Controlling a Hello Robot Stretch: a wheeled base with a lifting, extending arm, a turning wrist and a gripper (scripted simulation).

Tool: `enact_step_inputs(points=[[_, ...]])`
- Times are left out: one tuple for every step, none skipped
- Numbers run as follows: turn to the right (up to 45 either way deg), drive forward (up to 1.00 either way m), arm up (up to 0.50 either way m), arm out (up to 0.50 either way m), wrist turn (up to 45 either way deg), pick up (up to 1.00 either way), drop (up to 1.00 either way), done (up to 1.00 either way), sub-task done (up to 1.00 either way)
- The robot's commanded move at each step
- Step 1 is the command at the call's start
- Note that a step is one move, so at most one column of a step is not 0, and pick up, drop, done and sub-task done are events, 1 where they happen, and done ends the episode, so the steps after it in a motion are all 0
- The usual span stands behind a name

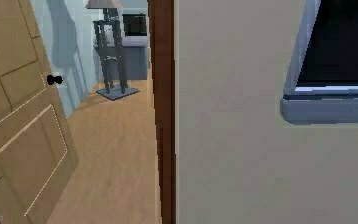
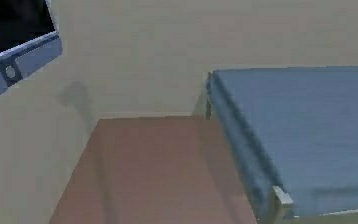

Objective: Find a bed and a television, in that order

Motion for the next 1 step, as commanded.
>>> enact_step_inputs(points=[[0.0,0.05,0.0,0.0,0.0,0.0,0.0,0.0,0.0]])
